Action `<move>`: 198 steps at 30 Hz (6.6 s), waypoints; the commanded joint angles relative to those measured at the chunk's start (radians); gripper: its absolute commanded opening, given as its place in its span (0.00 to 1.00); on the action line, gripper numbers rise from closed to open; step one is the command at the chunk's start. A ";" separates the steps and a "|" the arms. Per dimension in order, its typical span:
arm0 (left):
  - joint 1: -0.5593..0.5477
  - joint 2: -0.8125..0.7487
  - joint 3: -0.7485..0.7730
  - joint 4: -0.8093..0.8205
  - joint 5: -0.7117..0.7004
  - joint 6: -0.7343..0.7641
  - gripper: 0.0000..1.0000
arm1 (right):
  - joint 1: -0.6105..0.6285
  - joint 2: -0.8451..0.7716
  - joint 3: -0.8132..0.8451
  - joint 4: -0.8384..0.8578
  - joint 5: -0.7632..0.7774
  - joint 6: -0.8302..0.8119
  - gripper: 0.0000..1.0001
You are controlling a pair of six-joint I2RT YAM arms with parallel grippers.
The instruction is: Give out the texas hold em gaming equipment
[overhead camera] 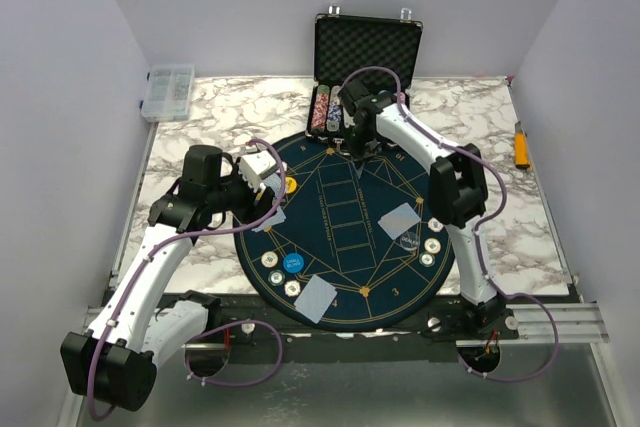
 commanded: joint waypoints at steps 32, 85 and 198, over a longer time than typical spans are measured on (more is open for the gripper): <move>0.010 -0.009 -0.018 0.019 0.027 0.015 0.00 | 0.005 0.004 0.056 -0.001 -0.049 -0.028 0.38; 0.025 -0.019 -0.030 0.023 0.045 0.030 0.00 | 0.009 -0.007 -0.195 0.321 -0.222 -0.336 0.83; -0.072 0.012 -0.043 0.117 0.006 0.030 0.00 | -0.095 -0.552 -0.541 0.208 -0.184 -0.050 0.01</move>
